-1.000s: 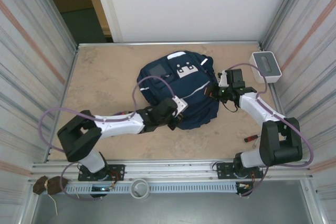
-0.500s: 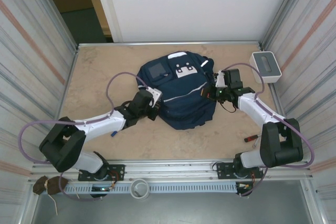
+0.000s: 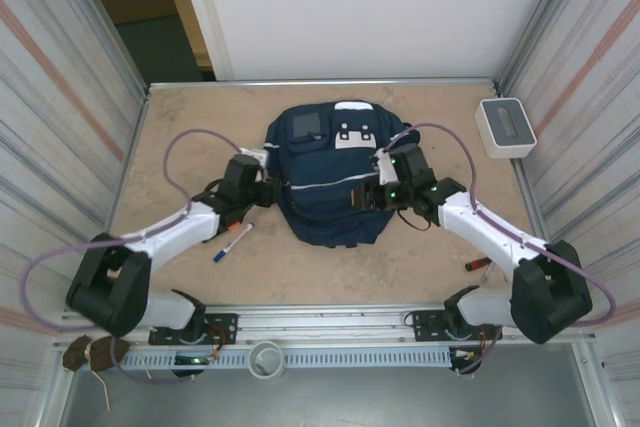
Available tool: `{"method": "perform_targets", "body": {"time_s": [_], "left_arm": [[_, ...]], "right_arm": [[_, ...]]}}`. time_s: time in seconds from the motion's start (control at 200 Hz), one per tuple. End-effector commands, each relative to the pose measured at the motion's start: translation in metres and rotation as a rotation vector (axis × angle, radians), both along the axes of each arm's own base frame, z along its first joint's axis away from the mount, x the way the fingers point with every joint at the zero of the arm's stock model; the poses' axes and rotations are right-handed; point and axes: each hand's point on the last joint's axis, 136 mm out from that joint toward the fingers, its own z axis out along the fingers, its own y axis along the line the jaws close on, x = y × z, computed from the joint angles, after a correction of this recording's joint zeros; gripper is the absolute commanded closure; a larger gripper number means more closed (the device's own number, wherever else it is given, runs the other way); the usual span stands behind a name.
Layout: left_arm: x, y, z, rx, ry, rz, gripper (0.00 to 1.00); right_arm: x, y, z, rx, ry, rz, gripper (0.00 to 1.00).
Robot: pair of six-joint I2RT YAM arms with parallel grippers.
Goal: Pack the student bag
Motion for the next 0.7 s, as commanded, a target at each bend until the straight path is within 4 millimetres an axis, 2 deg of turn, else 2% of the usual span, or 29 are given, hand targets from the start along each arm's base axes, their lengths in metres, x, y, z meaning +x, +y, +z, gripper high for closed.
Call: {"method": "perform_targets", "body": {"time_s": [0.0,0.07,0.12,0.205,0.396,0.601,0.651,0.696], "left_arm": [[-0.015,0.015,0.02,-0.113,-0.011,0.06,0.24],[-0.023,0.029,0.026,-0.15,0.003,0.112,0.15],[-0.029,0.036,0.029,-0.174,0.018,0.133,0.12],[-0.037,0.043,0.032,-0.184,0.036,0.147,0.08],[-0.058,0.045,0.023,-0.185,0.103,0.133,0.04],[-0.076,0.048,0.002,-0.214,0.174,0.157,0.02],[-0.08,0.05,-0.002,-0.213,0.186,0.172,0.01],[-0.083,0.054,-0.006,-0.204,0.194,0.191,0.01]], "right_arm": [[-0.01,-0.005,0.025,-0.226,-0.22,0.147,0.5],[-0.008,0.001,0.032,-0.328,-0.312,0.195,0.42],[-0.004,0.006,0.033,-0.402,-0.364,0.225,0.35],[0.004,0.015,0.029,-0.52,-0.42,0.283,0.3],[0.025,0.039,-0.005,-0.715,-0.449,0.44,0.24],[0.041,0.054,-0.028,-0.788,-0.444,0.501,0.25],[0.045,0.055,-0.031,-0.808,-0.446,0.501,0.29],[0.048,0.056,-0.031,-0.815,-0.45,0.496,0.36]]}}
